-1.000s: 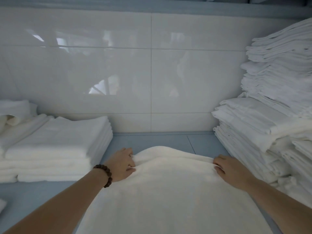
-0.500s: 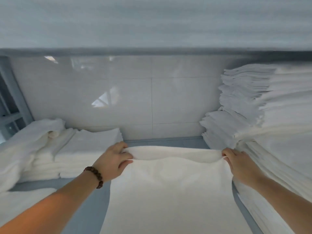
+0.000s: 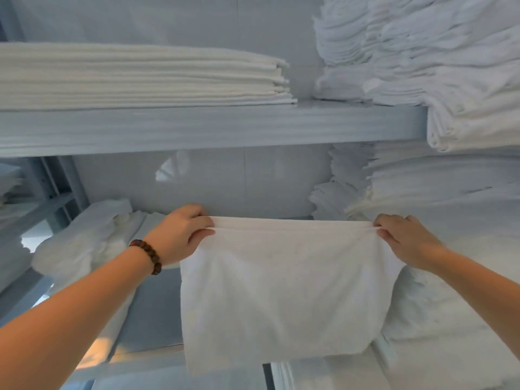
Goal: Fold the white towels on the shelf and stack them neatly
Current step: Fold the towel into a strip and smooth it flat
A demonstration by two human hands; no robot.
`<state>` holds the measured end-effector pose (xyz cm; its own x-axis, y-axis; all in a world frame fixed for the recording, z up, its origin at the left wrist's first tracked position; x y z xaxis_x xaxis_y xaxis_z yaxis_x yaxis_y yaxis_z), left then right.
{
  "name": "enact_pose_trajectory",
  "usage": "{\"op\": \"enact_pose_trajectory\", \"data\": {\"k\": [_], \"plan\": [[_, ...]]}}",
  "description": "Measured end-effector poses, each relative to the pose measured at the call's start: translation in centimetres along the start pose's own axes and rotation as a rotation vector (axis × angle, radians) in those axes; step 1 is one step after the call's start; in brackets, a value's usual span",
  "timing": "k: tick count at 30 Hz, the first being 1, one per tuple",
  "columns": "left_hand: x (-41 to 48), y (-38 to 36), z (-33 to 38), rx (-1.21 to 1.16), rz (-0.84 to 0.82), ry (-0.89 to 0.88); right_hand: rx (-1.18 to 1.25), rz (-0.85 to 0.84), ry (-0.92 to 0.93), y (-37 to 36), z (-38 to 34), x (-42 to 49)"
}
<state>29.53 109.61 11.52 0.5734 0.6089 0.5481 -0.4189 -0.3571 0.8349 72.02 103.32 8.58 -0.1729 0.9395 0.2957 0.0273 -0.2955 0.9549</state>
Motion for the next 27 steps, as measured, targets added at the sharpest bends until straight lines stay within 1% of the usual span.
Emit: {"op": "enact_pose_trajectory", "data": {"k": [3, 6, 10, 14, 17, 22, 27], "plan": [[-0.9, 1.7, 0.3, -0.029, 0.016, 0.079, 0.063, 0.001, -0.008, 1.6, 0.0, -1.4], [-1.6, 2.2, 0.4, -0.046, -0.004, 0.173, 0.211, 0.007, -0.041, 2.4, -0.2, -2.2], [-1.5, 1.9, 1.0, -0.002, -0.083, 0.205, 0.253, -0.019, -0.005, 2.4, -0.7, -2.9], [-1.1, 1.4, 1.3, 0.079, -0.193, 0.231, 0.275, -0.04, -0.008, 2.4, 0.1, -3.4], [-1.1, 0.9, 1.5, 0.15, -0.244, 0.252, 0.28, -0.024, -0.014, 2.7, 1.0, -3.6], [-1.7, 0.7, 2.3, 0.215, -0.223, 0.266, 0.26, -0.033, 0.015, 2.5, 1.7, -3.5], [-2.1, 1.6, 2.2, 0.13, -0.14, 0.312, 0.232, -0.119, -0.013, 2.0, 2.9, -3.6]]}}
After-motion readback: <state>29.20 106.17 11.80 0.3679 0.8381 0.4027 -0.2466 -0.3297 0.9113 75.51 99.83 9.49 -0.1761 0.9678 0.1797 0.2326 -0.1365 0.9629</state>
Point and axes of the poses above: each hand's wrist, its own x-axis towards the middle knuckle, its own y-axis out of the back of the hand, z = x × y, the point moved 6 cm from there along x, towards the middle knuckle, and after that the axes turned 7 degrees about y, right-handed, at the moved point
